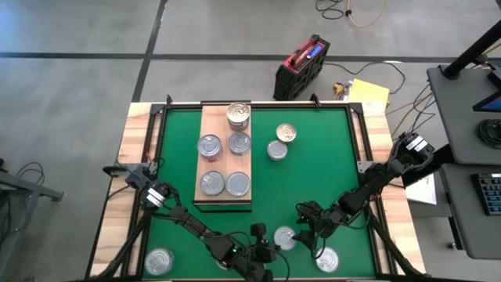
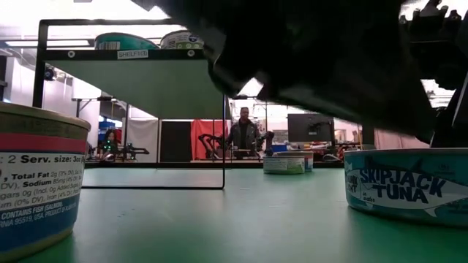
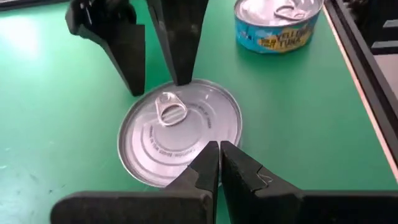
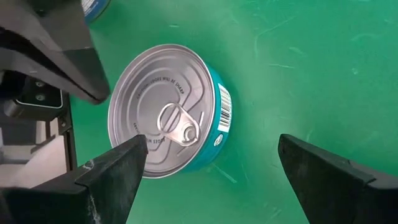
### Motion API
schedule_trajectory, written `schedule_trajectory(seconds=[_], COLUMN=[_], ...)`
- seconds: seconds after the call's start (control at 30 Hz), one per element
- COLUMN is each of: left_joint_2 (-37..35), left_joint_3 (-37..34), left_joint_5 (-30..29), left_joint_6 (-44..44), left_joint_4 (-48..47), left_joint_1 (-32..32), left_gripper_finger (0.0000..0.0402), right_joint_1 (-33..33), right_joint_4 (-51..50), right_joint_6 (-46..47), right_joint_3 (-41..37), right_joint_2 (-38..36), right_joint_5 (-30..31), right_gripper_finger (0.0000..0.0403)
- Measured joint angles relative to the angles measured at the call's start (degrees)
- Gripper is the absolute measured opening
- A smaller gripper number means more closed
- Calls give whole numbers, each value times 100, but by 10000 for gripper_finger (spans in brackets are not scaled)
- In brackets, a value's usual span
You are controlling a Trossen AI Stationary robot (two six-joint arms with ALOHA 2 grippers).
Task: Stack canned seafood by type on shelf
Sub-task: Stack the green and blue tuna can on top of the green and blue tuna can on the shelf
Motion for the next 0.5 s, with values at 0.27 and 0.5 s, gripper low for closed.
schedule_trajectory(seconds=[0.27,0.5], left_joint_2=[85,107], left_joint_3=[27,17], left_joint_5=[-12,72], left_joint_6=[-198,-314], left_joint_4=[-3,-3], left_joint_1=[88,79], left_gripper_finger=[0,0], right_joint_1=[-13,-13], right_joint_4=[0,42], right_joint_6=[-4,-5], right_joint_3=[0,0], right_joint_2=[2,2], right_joint_5=[-1,-24], right_gripper_finger=[354,354])
